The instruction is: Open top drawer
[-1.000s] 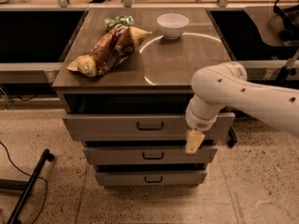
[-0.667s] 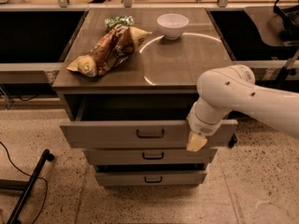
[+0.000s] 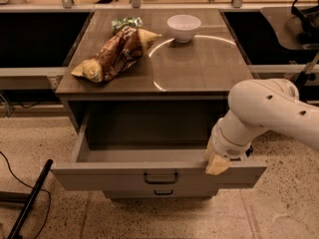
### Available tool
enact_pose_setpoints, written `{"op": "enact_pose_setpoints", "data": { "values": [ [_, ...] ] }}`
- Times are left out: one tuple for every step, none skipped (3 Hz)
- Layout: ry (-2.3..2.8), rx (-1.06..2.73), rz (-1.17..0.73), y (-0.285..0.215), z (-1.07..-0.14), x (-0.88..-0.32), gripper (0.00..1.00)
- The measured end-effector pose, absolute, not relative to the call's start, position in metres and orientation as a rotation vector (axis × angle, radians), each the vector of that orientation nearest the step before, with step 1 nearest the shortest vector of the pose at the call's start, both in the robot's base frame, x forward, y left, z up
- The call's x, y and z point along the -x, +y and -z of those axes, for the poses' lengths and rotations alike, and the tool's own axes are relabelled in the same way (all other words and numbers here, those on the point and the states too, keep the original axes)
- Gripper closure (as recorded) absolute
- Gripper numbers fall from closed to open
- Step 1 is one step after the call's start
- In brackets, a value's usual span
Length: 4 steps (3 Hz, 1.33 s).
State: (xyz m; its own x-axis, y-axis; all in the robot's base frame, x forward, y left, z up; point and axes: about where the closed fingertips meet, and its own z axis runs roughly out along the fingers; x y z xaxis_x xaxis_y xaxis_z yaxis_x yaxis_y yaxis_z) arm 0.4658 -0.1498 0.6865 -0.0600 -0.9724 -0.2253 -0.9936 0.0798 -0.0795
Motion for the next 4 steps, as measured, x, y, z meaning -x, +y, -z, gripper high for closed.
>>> {"op": "enact_pose_setpoints", "data": {
  "values": [
    [2.135, 1.988, -0.141, -0.150, -0.686, -0.465, 1.00],
    [2.133, 1.980, -0.204, -0.145, -0.680, -0.451, 1.00],
    [2.133, 1.979, -0.209, -0.147, -0.680, -0.450, 1.00],
    [2.130, 1.975, -0.238, -0.145, -0.678, -0.444, 1.00]
  ]
}}
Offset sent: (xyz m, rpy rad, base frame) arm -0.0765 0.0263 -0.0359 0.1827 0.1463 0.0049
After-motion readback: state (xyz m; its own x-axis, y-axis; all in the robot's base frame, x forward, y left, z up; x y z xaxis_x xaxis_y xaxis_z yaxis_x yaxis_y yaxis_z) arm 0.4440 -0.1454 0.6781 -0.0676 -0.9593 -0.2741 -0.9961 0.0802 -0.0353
